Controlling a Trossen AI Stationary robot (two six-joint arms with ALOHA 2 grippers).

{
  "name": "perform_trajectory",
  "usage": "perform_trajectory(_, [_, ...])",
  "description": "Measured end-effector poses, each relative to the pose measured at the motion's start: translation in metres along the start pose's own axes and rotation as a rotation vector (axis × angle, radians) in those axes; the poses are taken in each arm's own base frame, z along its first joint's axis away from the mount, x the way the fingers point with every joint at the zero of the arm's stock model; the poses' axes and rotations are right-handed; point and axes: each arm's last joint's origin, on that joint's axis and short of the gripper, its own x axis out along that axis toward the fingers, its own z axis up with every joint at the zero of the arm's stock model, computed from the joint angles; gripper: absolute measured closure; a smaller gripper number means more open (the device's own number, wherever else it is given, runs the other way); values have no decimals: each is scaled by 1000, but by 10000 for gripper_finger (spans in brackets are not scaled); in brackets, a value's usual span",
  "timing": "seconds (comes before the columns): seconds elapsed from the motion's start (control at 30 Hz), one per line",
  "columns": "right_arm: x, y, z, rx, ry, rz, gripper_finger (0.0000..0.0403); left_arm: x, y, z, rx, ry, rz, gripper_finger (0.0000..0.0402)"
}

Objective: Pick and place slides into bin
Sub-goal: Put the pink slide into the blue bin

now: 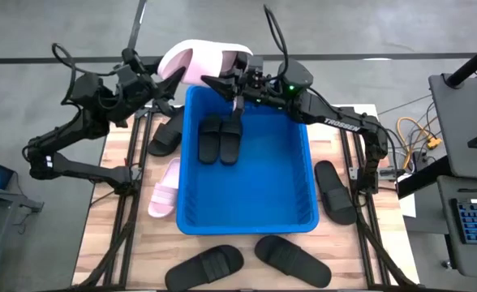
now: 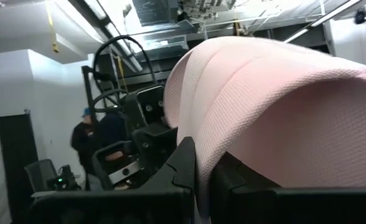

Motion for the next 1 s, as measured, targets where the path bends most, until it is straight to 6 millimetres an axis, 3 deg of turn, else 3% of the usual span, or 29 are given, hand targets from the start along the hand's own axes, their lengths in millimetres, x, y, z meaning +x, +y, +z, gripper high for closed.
perform_trajectory(0.27, [0, 1, -1, 17, 10, 26, 394, -4, 2, 4, 22, -20, -5, 371])
perform_trajectory(0.6, [0, 2, -3, 15, 36, 31, 375, -4, 2, 5, 26, -24, -5, 375])
perform_trajectory(1.0, [-12, 0, 3, -137, 176, 11, 234, -23, 14, 21, -15, -71, 48, 375])
